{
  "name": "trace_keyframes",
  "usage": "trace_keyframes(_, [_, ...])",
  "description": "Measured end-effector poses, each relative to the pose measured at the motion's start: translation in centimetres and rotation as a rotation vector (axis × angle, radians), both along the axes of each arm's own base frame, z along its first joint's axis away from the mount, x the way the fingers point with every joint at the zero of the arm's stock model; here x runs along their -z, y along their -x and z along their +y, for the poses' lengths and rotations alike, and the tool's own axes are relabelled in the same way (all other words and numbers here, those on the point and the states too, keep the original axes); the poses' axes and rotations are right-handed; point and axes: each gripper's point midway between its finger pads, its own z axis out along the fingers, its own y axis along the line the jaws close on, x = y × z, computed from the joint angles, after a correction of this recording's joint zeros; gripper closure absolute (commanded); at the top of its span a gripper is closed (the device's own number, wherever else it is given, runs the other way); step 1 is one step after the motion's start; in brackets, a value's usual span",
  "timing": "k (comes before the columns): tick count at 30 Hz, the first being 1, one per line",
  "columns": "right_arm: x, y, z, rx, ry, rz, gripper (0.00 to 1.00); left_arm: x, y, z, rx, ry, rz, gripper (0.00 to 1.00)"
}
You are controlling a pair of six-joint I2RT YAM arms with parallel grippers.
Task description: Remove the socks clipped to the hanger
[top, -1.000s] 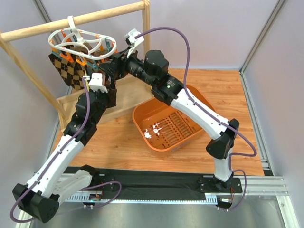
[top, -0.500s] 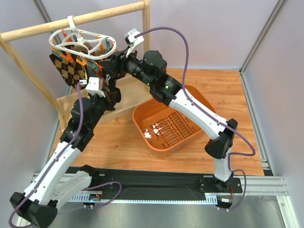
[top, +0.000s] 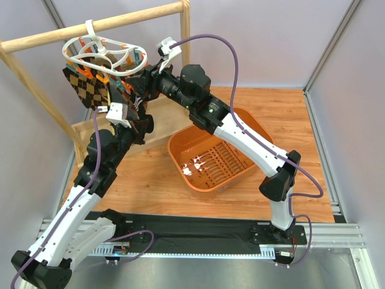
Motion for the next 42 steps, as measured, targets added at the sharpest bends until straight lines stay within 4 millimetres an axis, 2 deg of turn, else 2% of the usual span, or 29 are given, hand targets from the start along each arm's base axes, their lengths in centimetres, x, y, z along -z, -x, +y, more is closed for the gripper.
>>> trace_keyframes(12, [1.4,1.4,1.6,0.012,0.058,-0.02,0.44,-0.6,0.5,-0.3,0.026,0.013,-0.018,1.0])
trace_keyframes(22, [1.9,0.2,1.4,0.083,0.071,-0.025,0.46,-1.1,1.1,-0.7,0.06,0.03,-0.031,1.0])
trace_keyframes(32, [4.8,-0.7,2.8,0.081,0.11,0.0,0.46,-1.2,1.3,-1.0,0.08,0.038,-0.035,1.0])
trace_keyframes(36, [4.9,-0.8,2.9,0.081,0.11,0.0,0.48,-1.6,1.3,-1.3,0.093,0.047,-0.049,1.0])
trace_keyframes(42, [3.9,-0.9,2.9,0.085,0.078,-0.019,0.49,-1.8,1.4,-1.4,0.099,0.053,-0.058,1.0])
